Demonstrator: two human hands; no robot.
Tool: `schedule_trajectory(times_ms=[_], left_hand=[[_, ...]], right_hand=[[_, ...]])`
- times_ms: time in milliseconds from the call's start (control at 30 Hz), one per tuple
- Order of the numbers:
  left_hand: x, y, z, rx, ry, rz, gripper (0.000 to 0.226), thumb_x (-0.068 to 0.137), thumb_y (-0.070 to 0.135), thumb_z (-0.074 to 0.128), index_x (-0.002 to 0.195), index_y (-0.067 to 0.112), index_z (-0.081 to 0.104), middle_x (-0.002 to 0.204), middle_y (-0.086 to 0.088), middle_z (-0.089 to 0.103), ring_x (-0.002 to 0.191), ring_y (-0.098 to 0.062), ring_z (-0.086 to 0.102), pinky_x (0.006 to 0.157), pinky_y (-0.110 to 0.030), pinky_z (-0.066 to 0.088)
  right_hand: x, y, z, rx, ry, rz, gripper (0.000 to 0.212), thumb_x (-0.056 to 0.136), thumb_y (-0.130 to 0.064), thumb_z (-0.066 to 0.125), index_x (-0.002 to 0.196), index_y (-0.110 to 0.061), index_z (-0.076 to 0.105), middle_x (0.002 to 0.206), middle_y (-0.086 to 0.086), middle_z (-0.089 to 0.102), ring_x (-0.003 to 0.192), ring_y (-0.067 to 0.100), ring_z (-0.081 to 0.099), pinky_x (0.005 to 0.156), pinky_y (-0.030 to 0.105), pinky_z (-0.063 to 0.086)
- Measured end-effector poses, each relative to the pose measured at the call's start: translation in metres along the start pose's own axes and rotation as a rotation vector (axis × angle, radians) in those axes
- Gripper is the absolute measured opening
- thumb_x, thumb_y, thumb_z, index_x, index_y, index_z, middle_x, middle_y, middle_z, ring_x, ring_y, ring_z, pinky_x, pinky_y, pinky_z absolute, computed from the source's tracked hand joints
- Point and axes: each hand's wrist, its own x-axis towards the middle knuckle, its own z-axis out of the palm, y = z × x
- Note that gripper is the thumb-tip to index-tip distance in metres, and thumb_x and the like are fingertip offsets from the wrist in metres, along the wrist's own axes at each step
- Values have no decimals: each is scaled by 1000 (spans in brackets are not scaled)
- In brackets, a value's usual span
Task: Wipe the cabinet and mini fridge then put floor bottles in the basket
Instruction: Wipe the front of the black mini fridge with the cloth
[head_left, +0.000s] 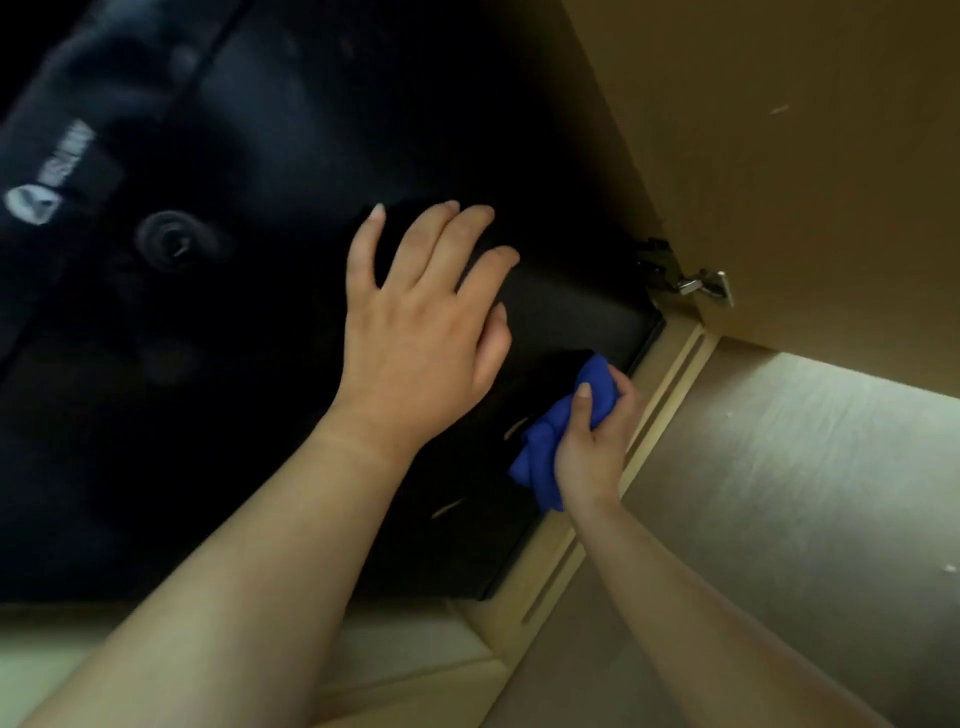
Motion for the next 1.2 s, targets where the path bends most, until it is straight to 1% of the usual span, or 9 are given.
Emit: schedule_trajectory(times_ms=[100,267,467,600,700,833,933,1100,1200], left_hand=[[-40,-13,-21,28,-2,-72,35,88,30,50,121,22,60,140,-3,49,134,-21,37,112,-46,7],[-96,-41,-49,121,45,-197,32,90,29,50,120,22,59,142,-3,48,134,-21,35,110,-47,9],[-121,-62,-45,230,82,-175,35,92,28,47,126,23,56,147,-6,43,135,-22,31,111,-45,11],[-122,-64,-38,275,105,-151,35,95,30,42,127,24,54,147,-5,43,134,-22,31,111,-46,12],[-122,-63,-36,277,128,-132,34,95,29,42,127,23,54,147,-5,43,133,-22,31,109,-47,15],[-123,-64,-35,278,155,-125,35,95,28,41,126,23,55,147,-4,44,133,-22,32,108,-48,19],[-123,-64,-35,286,165,-118,35,94,28,42,126,23,56,147,-4,44,133,-22,33,108,-47,20],[-123,-64,-32,294,167,-105,35,94,28,43,126,24,55,147,-3,44,133,-21,33,108,-45,20],[-123,-64,-32,302,165,-111,34,93,28,44,125,23,56,146,-4,44,132,-22,34,107,-45,22]], right_hand=[[-17,-14,11,28,42,11,34,96,-27,49,129,-22,41,128,-4,42,119,12,43,106,30,34],[-55,-45,35,7,25,-249,37,94,-25,49,128,-10,46,131,8,42,119,12,38,103,14,25],[-57,-26,30,-61,28,-280,42,93,-29,48,127,-6,45,130,12,43,121,23,42,105,32,30],[-55,-26,28,-26,58,-121,37,96,-25,49,130,-11,43,133,8,40,123,21,41,101,21,27],[-62,-54,40,-6,78,-302,39,93,-27,48,127,-8,47,128,3,41,120,13,40,106,29,28],[-77,-85,60,-27,14,-470,37,93,-25,50,127,-10,49,129,10,44,115,12,38,100,10,21],[-76,-76,57,-42,14,-543,37,93,-23,50,126,-7,49,128,12,44,116,8,37,103,20,25],[-72,-43,41,-76,51,-398,39,92,-24,49,126,-2,48,127,18,46,117,13,39,106,31,29],[-72,-48,34,-97,-17,-373,37,93,-20,49,128,-5,46,131,16,43,114,3,32,101,7,18]])
